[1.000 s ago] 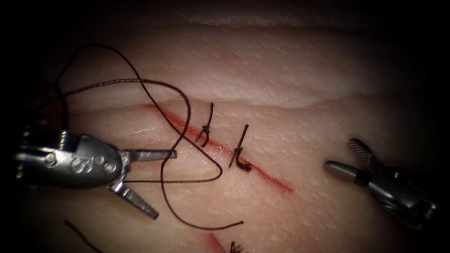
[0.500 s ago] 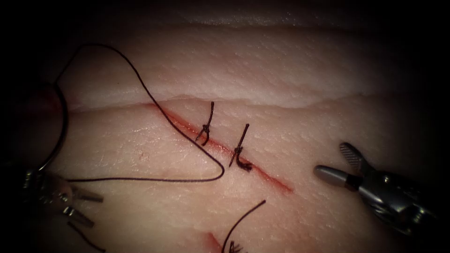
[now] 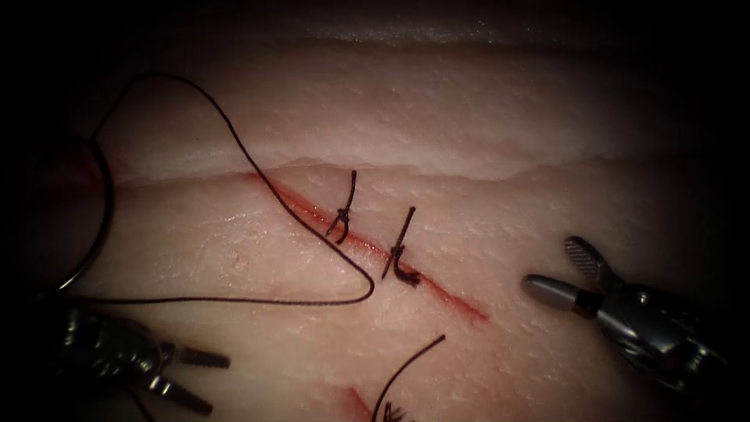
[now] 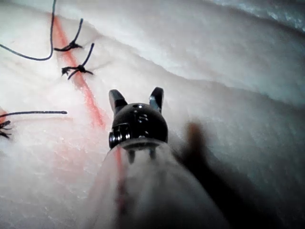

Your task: Wound Closure

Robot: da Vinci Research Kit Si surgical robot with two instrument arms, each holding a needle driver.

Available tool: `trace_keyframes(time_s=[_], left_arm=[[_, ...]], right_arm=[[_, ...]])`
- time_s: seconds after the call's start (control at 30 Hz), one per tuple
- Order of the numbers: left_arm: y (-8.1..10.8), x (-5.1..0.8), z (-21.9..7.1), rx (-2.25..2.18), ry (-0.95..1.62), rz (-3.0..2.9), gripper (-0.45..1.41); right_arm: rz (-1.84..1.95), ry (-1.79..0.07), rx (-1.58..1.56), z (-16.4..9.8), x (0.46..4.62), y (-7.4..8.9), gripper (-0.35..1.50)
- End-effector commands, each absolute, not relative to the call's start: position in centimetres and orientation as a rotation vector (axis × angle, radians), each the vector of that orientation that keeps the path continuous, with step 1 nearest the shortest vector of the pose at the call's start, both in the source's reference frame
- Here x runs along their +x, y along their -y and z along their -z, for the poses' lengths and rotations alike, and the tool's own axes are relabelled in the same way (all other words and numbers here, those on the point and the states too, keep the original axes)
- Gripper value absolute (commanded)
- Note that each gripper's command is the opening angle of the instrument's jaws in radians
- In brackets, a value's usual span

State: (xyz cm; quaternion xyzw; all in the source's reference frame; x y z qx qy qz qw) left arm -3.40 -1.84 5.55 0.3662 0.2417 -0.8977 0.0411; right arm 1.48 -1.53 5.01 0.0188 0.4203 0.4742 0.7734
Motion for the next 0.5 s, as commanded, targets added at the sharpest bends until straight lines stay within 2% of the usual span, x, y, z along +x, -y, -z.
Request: trace_keyframes(time_s=[0.03, 0.1, 0.2, 0.5], left_arm=[[1.85, -3.57, -5.57, 1.172, -0.747, 2.742, 0.29], [1.82, -3.78, -5.51, 1.263, -0.735, 2.723, 0.19], [1.7, -4.02, -5.48, 1.363, -0.685, 2.738, 0.14], [1.21, -4.56, -5.67, 1.595, -0.395, 2.816, 0.22]], right_arm=[[-1.014, -0.913, 0.035, -5.01, 1.54, 1.48, 1.26], [-0.991, -0.912, 0.027, -4.97, 1.52, 1.49, 1.21], [-0.937, -0.909, 0.005, -4.91, 1.48, 1.47, 1.13], [-0.826, -0.898, -0.056, -4.85, 1.49, 1.42, 1.16]])
